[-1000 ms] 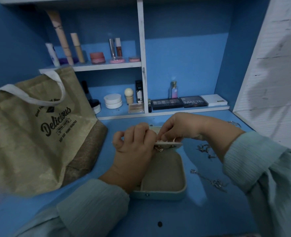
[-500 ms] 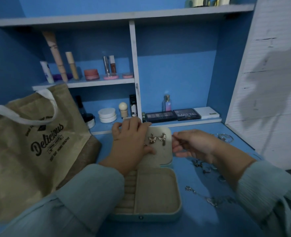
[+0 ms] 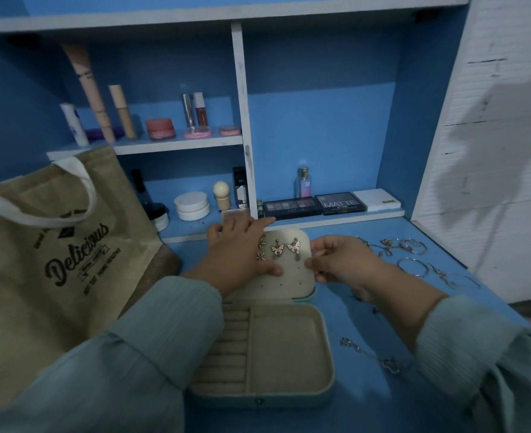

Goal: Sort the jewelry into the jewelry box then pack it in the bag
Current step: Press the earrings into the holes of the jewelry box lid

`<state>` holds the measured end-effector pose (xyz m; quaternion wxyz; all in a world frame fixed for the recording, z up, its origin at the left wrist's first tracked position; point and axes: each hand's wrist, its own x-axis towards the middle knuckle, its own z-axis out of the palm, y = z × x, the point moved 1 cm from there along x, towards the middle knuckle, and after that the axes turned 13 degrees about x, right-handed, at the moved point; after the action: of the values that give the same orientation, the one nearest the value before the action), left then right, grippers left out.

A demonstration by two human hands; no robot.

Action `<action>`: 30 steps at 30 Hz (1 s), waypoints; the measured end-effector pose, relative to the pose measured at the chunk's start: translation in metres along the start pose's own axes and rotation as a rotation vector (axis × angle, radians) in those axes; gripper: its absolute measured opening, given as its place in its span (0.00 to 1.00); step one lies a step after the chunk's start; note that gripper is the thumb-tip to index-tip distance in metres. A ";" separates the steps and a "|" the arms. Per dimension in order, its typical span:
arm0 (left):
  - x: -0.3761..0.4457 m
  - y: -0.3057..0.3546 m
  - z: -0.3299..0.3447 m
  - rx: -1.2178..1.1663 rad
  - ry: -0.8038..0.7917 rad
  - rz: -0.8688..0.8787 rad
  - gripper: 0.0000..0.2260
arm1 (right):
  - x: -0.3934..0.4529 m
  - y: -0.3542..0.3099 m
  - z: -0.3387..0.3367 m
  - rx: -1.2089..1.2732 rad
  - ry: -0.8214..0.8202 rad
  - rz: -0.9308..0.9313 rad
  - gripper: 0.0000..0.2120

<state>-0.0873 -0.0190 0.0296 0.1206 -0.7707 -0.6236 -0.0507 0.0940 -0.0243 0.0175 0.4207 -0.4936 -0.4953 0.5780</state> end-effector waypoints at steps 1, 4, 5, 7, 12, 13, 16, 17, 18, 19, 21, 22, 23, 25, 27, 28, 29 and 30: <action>0.000 0.000 0.002 -0.031 -0.014 -0.001 0.41 | 0.001 0.001 0.001 0.000 0.008 0.004 0.07; 0.000 -0.001 0.006 -0.091 -0.070 -0.004 0.40 | 0.003 0.004 0.002 -0.004 0.034 0.018 0.06; -0.002 -0.002 0.007 -0.104 -0.091 -0.004 0.40 | 0.005 0.005 0.002 -0.008 0.045 0.023 0.06; -0.005 -0.002 0.010 -0.133 -0.132 -0.004 0.38 | 0.007 0.008 0.003 -0.044 0.073 0.022 0.05; -0.014 -0.006 0.016 -0.073 -0.209 -0.030 0.36 | 0.007 0.008 0.006 -0.163 0.135 0.021 0.05; -0.015 -0.008 0.017 -0.056 -0.226 -0.034 0.35 | 0.007 0.008 0.007 -0.185 0.144 0.022 0.05; -0.019 -0.011 0.018 -0.025 -0.287 -0.037 0.35 | 0.010 0.008 0.009 -0.293 0.166 0.018 0.08; -0.019 -0.011 0.018 -0.023 -0.301 -0.038 0.35 | 0.011 0.008 0.010 -0.337 0.168 0.023 0.10; -0.019 -0.012 0.017 -0.021 -0.311 -0.040 0.35 | 0.011 0.007 0.011 -0.376 0.165 0.026 0.11; -0.020 -0.012 0.017 -0.018 -0.318 -0.041 0.35 | 0.012 0.007 0.011 -0.405 0.162 0.030 0.11; -0.020 -0.013 0.016 -0.011 -0.332 -0.040 0.36 | 0.013 0.008 0.010 -0.432 0.147 0.046 0.11; -0.021 -0.013 0.016 -0.007 -0.339 -0.039 0.35 | 0.012 0.008 0.010 -0.430 0.137 0.057 0.11; -0.022 -0.013 0.015 -0.003 -0.348 -0.039 0.35 | 0.012 0.008 0.009 -0.418 0.132 0.064 0.11; -0.023 -0.012 0.014 -0.002 -0.362 -0.041 0.35 | 0.009 0.008 0.008 -0.408 0.128 0.065 0.11; -0.024 -0.011 0.012 -0.003 -0.369 -0.039 0.34 | 0.005 0.008 0.006 -0.392 0.117 0.063 0.10; -0.025 -0.009 0.010 -0.002 -0.374 -0.033 0.34 | 0.003 0.008 0.006 -0.363 0.106 0.067 0.08; -0.026 -0.007 0.008 0.002 -0.380 -0.025 0.34 | -0.001 0.008 0.004 -0.326 0.096 0.071 0.07; -0.027 -0.005 0.005 0.009 -0.383 -0.015 0.33 | -0.004 0.006 0.002 -0.292 0.090 0.072 0.06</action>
<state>-0.0987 -0.0420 0.0194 0.0027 -0.7609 -0.6412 0.0988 0.0929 -0.0298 0.0120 0.3450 -0.5924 -0.5368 0.4919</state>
